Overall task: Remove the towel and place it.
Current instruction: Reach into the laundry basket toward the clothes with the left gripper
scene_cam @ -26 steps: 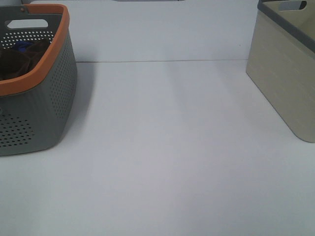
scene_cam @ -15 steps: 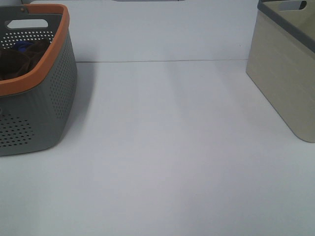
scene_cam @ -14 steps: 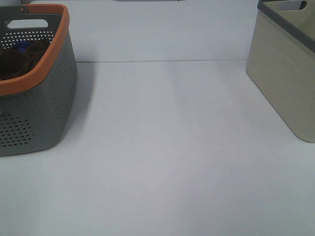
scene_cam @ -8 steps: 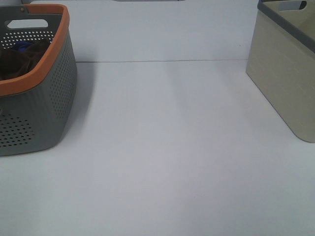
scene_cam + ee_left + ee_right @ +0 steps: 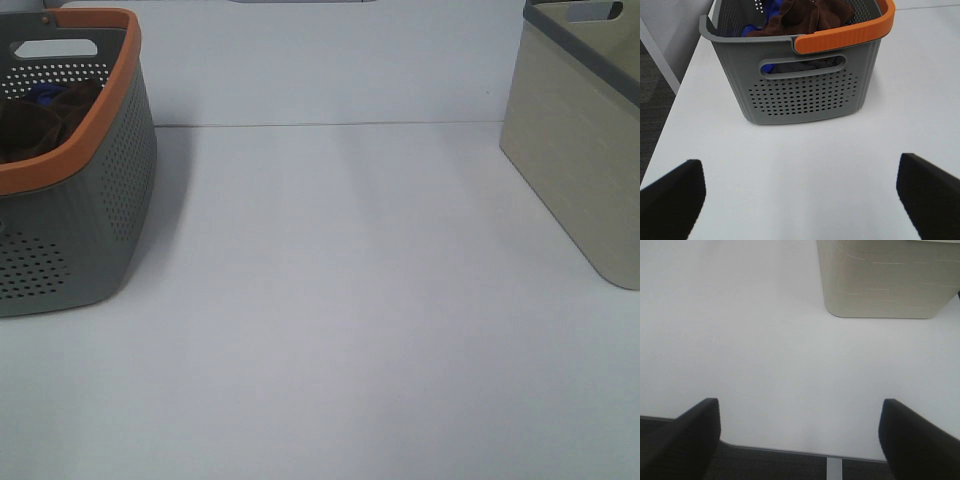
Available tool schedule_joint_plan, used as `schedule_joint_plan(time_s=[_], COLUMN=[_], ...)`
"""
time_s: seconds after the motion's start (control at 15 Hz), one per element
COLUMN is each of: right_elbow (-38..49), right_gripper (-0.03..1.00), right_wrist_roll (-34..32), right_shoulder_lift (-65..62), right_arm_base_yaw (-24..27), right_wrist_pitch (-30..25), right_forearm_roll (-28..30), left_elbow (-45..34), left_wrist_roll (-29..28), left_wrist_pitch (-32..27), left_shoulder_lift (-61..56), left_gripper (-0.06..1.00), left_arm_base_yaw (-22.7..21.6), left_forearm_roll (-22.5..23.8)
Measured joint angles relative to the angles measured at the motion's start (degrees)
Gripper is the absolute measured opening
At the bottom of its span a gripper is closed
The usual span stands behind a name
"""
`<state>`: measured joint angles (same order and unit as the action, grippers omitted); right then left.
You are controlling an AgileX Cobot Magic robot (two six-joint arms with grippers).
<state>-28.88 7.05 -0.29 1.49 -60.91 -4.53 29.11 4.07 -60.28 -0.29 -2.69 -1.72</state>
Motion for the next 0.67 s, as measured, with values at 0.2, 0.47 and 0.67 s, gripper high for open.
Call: schedule_joint_plan(time_s=[0.2,0.47,0.67], right_elbow=[0.0,0.0,0.0], right_gripper=[0.76,0.76,0.76], right_wrist_roll=[0.0,0.0,0.0], right_shoulder_lift=[0.0,0.0,0.0], right_arm_base_yaw=[0.0,0.0,0.0], right_wrist_pitch=[0.0,0.0,0.0], right_forearm_roll=[0.0,0.0,0.0], left_elbow=[0.0,0.0,0.0], left_wrist_roll=[0.0,0.0,0.0], left_wrist_pitch=[0.0,0.0,0.0], left_shoulder_lift=[0.0,0.0,0.0], left_gripper=[0.99,0.99,0.99], left_arm_base_yaw=[0.0,0.0,0.0], left_forearm_roll=[0.0,0.0,0.0])
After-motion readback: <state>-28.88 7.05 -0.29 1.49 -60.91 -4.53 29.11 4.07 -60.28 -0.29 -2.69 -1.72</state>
